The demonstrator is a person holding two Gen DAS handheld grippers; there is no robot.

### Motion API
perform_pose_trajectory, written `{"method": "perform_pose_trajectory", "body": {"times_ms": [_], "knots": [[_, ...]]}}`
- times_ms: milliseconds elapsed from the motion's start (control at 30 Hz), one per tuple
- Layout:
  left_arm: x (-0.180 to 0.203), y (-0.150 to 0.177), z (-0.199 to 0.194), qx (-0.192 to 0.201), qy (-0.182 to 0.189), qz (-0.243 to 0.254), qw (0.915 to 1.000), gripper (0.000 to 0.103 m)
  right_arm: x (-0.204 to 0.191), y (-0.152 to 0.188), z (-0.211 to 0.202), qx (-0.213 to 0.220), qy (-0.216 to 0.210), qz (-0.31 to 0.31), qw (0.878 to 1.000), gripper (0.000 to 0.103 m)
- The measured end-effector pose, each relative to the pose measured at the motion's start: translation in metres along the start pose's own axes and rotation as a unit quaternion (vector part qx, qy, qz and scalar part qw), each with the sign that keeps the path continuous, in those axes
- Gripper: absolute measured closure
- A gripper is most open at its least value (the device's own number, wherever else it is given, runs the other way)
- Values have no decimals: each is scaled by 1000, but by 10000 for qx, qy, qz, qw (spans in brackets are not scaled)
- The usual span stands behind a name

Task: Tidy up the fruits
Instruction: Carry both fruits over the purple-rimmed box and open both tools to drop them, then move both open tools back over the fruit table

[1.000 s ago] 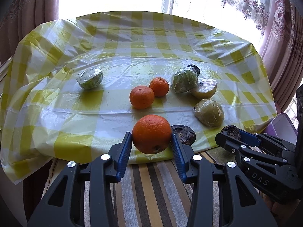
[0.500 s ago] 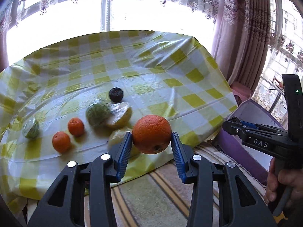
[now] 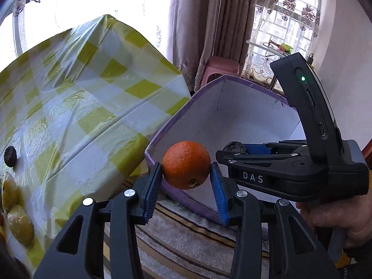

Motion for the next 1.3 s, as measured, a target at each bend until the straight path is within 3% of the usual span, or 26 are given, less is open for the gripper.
{"method": "perform_pose_trajectory", "body": {"times_ms": [167,300,533,700,767,900,1100,1300], "knots": [[-11,3,11,-167,84,-245,9995,63,-1,7,17,-301,-131,256,9991,62],[-16,5,10,-147,112,-397,9990,60,-1,9,16,-296,-133,301,9990,45],[-21,3,-6,179,1,-574,9982,39,8,7,-1,-3,54,403,9992,21],[-28,2,-30,627,-361,-705,9949,30,0,-2,-28,730,494,251,9958,3],[-34,4,-42,823,-497,-750,9925,22,-9,-7,-41,1080,703,139,9916,2],[-50,12,-72,1237,-699,-898,9858,20,-30,-10,-58,1520,1196,-134,9810,2],[-90,38,-115,1337,-982,-1440,9756,17,-86,-4,-69,1825,670,-756,9780,2],[-132,83,-160,1489,-1411,-2169,9544,18,-172,17,-67,1676,-367,-1689,9706,2]]}}
Point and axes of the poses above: each gripper's, at about its wrist camera, not at the fingertips, and z roughly the way its jaws point, x to its right, y to its underside, the point moved 4 cm from there along z, roughly the way its jaws point, and after that the axes turned 1 degree about z, right-handed, at the moved point
